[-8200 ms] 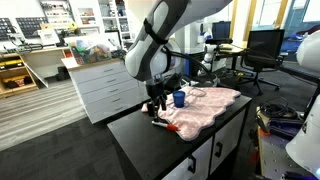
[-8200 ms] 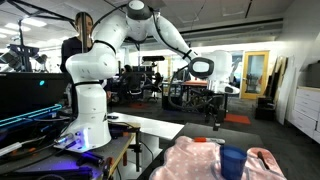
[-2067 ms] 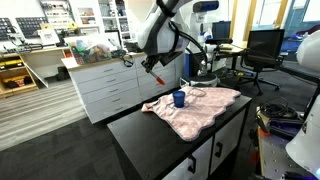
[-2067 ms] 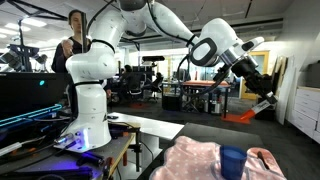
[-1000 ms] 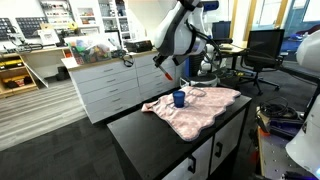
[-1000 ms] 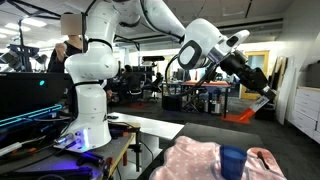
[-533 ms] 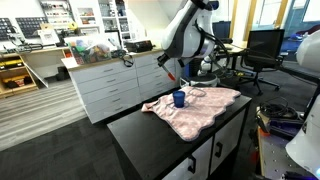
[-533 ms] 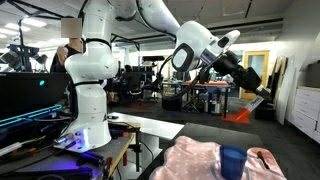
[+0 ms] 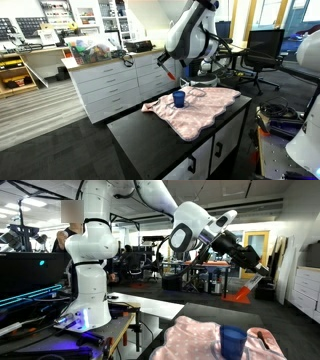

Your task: Put the red marker inside the dark blue cup

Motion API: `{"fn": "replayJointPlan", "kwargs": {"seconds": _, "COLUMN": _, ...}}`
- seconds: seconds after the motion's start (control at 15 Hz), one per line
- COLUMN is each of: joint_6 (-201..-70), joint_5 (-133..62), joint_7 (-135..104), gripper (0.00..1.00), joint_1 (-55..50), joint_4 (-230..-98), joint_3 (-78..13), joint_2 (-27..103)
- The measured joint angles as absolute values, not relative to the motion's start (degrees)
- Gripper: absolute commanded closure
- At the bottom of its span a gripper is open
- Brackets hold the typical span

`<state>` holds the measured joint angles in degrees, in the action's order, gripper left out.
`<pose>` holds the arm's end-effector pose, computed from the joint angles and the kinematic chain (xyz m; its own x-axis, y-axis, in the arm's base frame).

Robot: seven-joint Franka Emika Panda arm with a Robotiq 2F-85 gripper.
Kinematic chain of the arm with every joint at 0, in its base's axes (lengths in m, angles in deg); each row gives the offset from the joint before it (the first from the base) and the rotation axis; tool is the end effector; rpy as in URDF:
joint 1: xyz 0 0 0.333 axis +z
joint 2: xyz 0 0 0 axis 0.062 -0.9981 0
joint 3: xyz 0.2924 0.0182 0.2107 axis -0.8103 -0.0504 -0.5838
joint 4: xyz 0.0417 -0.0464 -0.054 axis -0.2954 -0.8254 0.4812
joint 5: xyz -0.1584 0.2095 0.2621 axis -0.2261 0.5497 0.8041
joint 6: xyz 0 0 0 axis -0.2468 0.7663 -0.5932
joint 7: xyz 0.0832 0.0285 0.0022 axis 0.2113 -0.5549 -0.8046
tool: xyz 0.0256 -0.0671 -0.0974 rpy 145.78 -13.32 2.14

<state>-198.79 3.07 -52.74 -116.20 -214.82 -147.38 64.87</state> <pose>0.5022 -0.0671 0.4199 0.6697 0.0831 0.7380 -0.1734 -0.9487 0.2642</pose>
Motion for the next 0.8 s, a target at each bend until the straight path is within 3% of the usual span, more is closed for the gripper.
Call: {"fn": "replayJointPlan", "kwargs": {"seconds": 0.8, "joint_6": -198.7, "joint_5": -0.1, "joint_7": -49.5, "gripper": 0.95, "joint_1": -116.7, "joint_4": -216.2, "joint_3": -146.8, "joint_2": 64.9}}
